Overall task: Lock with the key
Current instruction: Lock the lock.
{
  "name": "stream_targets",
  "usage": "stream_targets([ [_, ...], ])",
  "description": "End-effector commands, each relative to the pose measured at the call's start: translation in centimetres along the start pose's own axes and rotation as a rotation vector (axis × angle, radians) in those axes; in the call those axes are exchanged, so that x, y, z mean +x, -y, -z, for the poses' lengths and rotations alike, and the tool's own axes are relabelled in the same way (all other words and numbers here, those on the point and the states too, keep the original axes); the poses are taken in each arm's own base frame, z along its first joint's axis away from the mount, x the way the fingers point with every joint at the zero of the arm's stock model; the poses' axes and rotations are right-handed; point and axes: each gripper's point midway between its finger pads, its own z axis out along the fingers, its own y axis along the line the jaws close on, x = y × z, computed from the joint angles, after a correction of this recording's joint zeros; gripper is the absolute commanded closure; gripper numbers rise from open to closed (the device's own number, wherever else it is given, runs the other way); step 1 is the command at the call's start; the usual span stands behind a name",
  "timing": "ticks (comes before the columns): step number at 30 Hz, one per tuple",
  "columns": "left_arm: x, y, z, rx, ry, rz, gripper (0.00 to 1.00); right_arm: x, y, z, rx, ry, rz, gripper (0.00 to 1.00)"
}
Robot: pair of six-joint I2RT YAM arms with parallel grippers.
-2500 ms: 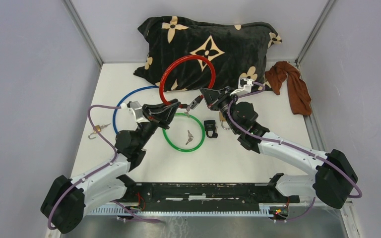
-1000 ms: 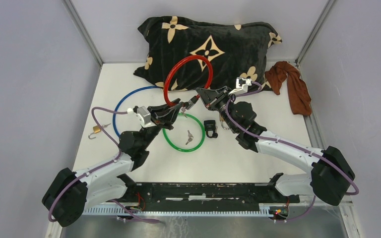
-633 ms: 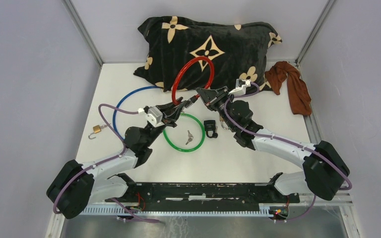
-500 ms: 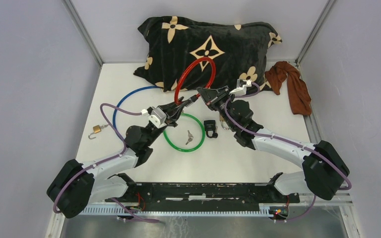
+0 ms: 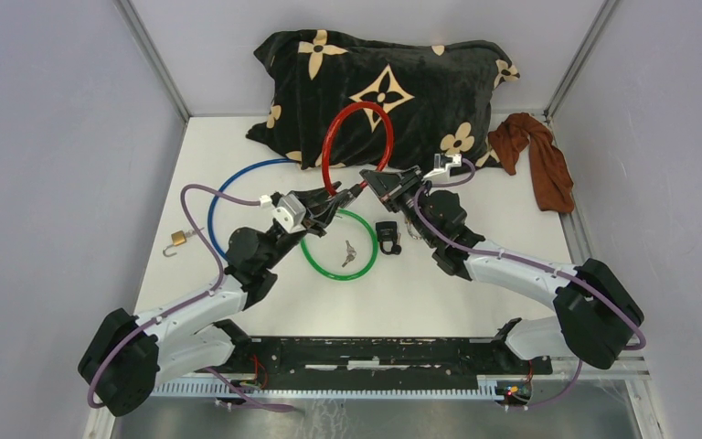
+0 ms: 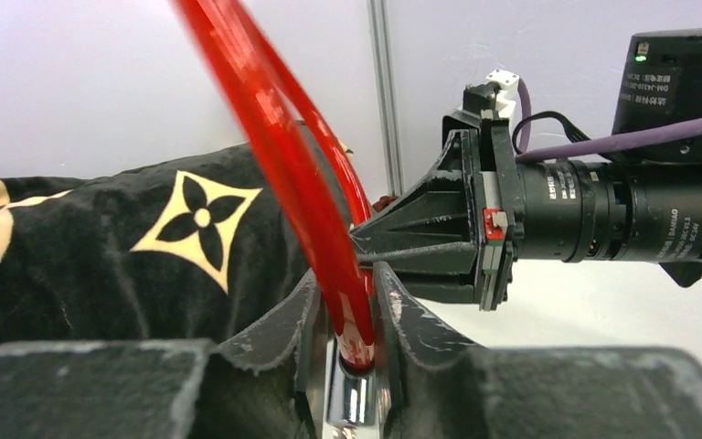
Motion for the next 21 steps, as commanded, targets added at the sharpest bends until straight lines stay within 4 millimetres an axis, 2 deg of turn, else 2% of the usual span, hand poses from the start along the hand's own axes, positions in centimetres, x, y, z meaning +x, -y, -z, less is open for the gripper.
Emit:
stream_targets([
  [1, -1.3, 0.6, -0.6, 0.033, 0.017, 0.033, 0.67, -1.2, -4.4, 0.0, -0.130, 0.025, -0.079, 1.00],
  [7, -1.3, 0.7, -0.7, 0.045, 0.022, 0.011, 0.55, -1.1, -4.4, 0.1, -0.135, 0.020, -0.077, 1.00],
  [12, -1.3, 0.8, -0.6, 0.048, 0.019, 0.001, 0.39, -1.1, -4.7, 0.1, -0.153, 0.020, -0.079, 1.00],
  [21, -1.6, 0.8, -0.7, 0.053, 0.026, -0.008, 0.25, -1.1, -5.6, 0.2, -0.212, 0.020, -0.100, 1.00],
])
